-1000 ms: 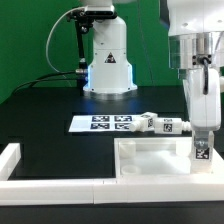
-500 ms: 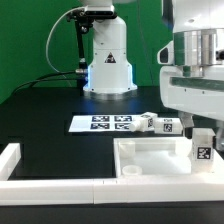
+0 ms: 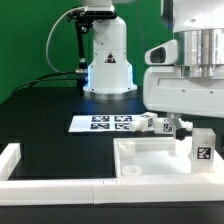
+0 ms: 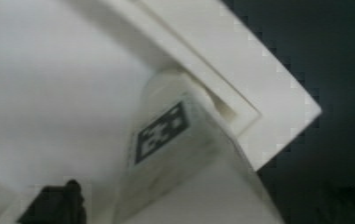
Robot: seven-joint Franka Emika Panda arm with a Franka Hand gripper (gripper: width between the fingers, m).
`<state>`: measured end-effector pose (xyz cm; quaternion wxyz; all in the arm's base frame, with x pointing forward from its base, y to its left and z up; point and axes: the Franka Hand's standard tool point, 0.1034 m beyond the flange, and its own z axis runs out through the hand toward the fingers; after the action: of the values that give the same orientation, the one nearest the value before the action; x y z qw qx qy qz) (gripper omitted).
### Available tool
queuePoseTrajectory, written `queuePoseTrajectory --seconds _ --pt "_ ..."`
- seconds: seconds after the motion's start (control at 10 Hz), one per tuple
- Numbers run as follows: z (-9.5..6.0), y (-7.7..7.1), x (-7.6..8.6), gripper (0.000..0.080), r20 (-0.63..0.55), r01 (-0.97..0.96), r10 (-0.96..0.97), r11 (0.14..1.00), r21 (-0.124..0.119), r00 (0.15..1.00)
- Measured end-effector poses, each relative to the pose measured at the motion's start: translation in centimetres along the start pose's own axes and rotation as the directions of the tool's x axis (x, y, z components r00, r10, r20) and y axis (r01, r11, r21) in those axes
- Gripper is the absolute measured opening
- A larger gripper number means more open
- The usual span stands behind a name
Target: Assemble one leg
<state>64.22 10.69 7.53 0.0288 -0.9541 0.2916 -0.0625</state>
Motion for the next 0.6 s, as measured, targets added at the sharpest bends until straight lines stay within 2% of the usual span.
queuePoseTrajectory --seconds 0.1,0.4,0.5,0.6 --pt "0.09 0.16 -0.03 0.0649 0.02 0.083 -0.083 0.997 0.0 0.996" --pt "0.12 0.22 0.0 0.062 0.02 0.037 -0.037 0.999 -0.001 0.999" --pt "0.12 0.21 -0.01 0.0439 0.02 0.027 -0.027 1.0 -0.001 0.999" --pt "0.13 0.25 0.0 0.0439 0.019 -0.066 0.066 0.998 -0.004 0.998"
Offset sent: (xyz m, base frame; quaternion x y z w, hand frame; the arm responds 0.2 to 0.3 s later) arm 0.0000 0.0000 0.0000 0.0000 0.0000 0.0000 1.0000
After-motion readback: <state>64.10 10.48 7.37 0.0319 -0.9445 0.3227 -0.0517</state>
